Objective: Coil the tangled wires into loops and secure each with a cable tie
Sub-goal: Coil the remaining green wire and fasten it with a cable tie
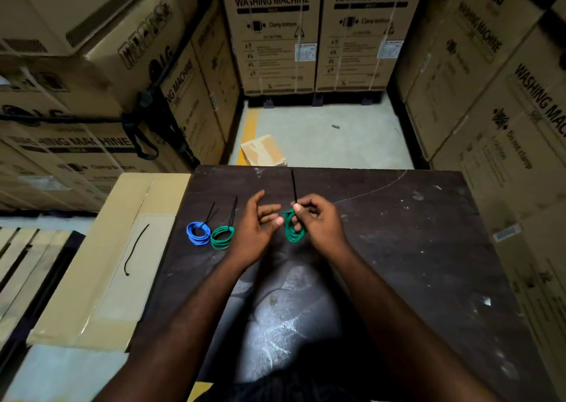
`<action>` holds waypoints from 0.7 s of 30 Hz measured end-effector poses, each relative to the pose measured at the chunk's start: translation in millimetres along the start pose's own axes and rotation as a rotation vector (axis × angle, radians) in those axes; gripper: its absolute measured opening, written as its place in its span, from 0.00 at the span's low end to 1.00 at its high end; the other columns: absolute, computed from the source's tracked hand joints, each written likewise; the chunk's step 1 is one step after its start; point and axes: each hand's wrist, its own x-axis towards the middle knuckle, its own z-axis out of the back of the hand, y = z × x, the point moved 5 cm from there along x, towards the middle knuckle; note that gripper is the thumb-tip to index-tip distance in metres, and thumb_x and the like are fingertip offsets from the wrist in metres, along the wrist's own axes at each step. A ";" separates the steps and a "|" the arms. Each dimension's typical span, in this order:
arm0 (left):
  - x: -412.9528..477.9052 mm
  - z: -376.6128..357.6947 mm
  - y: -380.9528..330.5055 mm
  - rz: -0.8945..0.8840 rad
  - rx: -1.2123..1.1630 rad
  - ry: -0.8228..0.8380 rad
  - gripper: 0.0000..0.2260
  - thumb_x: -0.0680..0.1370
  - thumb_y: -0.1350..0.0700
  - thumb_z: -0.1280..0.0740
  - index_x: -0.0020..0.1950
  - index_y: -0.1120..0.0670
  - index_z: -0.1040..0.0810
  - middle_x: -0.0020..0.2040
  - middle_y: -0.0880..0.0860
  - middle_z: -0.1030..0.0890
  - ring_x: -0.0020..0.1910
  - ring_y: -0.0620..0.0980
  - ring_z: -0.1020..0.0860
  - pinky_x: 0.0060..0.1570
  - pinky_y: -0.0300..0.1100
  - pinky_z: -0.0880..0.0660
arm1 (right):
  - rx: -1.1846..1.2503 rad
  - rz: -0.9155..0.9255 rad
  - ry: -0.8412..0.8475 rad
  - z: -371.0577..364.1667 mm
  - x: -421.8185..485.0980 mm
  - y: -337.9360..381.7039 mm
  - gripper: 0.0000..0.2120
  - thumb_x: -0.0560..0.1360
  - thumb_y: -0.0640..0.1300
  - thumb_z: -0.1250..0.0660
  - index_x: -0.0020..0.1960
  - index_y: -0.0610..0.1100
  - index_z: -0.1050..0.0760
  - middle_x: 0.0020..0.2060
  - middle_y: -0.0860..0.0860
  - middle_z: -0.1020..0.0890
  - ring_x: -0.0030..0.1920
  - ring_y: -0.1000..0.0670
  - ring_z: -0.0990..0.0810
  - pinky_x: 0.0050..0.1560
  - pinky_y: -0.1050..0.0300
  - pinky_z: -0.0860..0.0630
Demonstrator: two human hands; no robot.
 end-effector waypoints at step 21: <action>22.6 55.2 185.9 0.585 0.054 -0.194 0.22 0.63 0.39 0.30 0.47 0.54 0.19 0.39 0.53 0.15 0.36 0.50 0.19 0.45 0.47 0.22 | -0.246 -0.620 0.045 -103.6 22.0 -127.1 0.07 0.69 0.37 0.30 0.34 0.45 0.24 0.32 0.45 0.19 0.28 0.50 0.22 0.35 0.53 0.20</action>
